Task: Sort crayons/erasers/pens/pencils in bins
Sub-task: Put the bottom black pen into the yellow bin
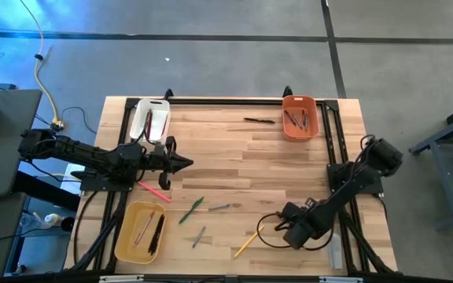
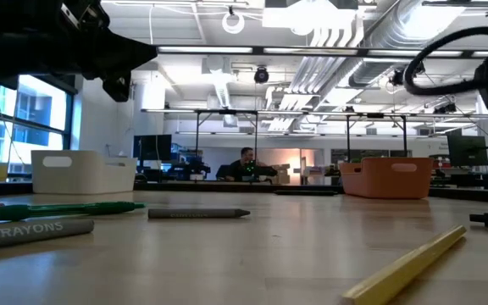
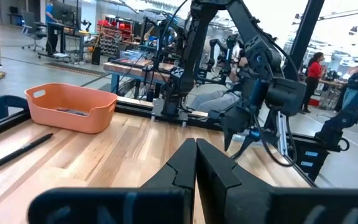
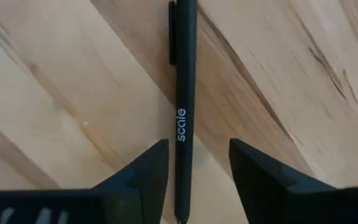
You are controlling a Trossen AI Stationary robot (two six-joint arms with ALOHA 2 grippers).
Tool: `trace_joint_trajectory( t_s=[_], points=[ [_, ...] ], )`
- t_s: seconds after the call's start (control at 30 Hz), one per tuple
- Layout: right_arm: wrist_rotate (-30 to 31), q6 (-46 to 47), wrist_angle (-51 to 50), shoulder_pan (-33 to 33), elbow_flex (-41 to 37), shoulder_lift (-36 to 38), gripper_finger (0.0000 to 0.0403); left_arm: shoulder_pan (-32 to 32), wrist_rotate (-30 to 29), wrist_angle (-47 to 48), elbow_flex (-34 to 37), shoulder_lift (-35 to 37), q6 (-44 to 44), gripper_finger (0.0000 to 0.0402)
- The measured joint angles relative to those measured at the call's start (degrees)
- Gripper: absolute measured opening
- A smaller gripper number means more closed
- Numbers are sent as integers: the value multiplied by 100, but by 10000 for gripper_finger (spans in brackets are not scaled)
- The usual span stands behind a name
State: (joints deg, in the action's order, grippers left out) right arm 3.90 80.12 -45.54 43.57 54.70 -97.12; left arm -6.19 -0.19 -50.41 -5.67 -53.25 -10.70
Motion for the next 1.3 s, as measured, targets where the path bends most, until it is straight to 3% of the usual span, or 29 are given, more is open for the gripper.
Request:
trace_joint_trajectory(
  t_s=[0.53, 0.73, 0.9, 1.13, 1.3],
  points=[
    [-231, -243, 654, -36, -295, -106, 54, 3, 96, 3, 0, 0, -264, 0],
    [-319, -545, 644, -125, -319, 332, 11, 3, 103, 4, 0, 0, -264, 0],
    [157, -1040, 627, -326, -317, 867, 7, 3, 103, 2, -2, 0, -264, 0],
    [1304, -2768, 1619, -971, -310, 1373, 8, 3, 79, 0, -2, 0, -389, 0],
    [1421, -4510, 3250, -1703, -310, 1295, 8, 34, 125, -2, -2, 0, -413, 0]
  ],
)
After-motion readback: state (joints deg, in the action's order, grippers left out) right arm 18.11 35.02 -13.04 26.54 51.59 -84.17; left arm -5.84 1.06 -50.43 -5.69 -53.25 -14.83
